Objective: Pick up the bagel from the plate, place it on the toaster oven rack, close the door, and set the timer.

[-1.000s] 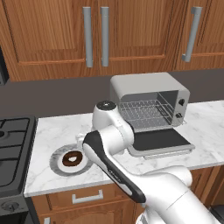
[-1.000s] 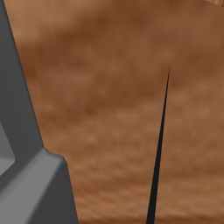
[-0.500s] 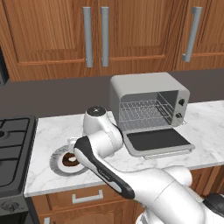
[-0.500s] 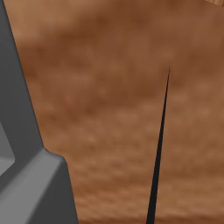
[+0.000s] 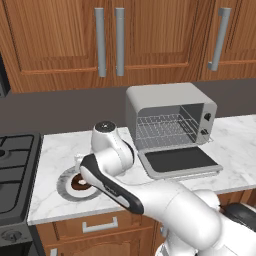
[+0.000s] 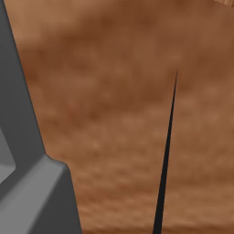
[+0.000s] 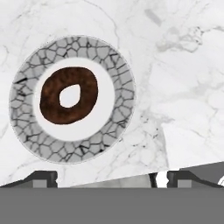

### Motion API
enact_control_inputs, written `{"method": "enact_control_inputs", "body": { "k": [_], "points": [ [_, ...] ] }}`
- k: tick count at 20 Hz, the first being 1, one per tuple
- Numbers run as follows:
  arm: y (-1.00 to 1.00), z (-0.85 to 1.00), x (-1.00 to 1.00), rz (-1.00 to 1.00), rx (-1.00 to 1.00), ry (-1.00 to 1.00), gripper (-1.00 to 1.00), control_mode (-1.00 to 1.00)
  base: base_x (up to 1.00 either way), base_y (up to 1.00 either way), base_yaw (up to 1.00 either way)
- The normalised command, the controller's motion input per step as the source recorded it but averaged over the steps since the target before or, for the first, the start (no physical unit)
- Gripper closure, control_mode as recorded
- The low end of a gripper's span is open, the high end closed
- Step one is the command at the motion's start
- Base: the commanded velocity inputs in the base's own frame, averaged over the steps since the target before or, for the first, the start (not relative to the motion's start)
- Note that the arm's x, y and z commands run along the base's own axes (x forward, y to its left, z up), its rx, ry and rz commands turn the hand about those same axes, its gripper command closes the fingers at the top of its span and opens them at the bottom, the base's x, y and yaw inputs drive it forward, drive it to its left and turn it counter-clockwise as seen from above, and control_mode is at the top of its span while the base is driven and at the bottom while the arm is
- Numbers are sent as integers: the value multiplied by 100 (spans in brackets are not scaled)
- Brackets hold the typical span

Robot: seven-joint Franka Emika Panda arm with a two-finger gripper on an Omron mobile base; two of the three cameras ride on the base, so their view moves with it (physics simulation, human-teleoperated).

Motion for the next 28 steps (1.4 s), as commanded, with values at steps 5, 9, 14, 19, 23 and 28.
{"method": "enact_control_inputs", "body": {
  "k": [5,9,14,19,23,28],
  "points": [
    [0,-8,24,0,0,0,-100,-100,0,0,0],
    [0,-26,9,0,0,-10,-100,-100,0,0,0],
    [0,-32,6,0,0,-7,-100,-100,0,0,0],
    [0,-19,8,0,0,-3,-100,-100,0,0,0],
    [0,-6,24,0,0,0,-100,-100,0,0,0],
    [3,-6,19,0,0,0,-100,-100,0,0,0]
  ]
}}
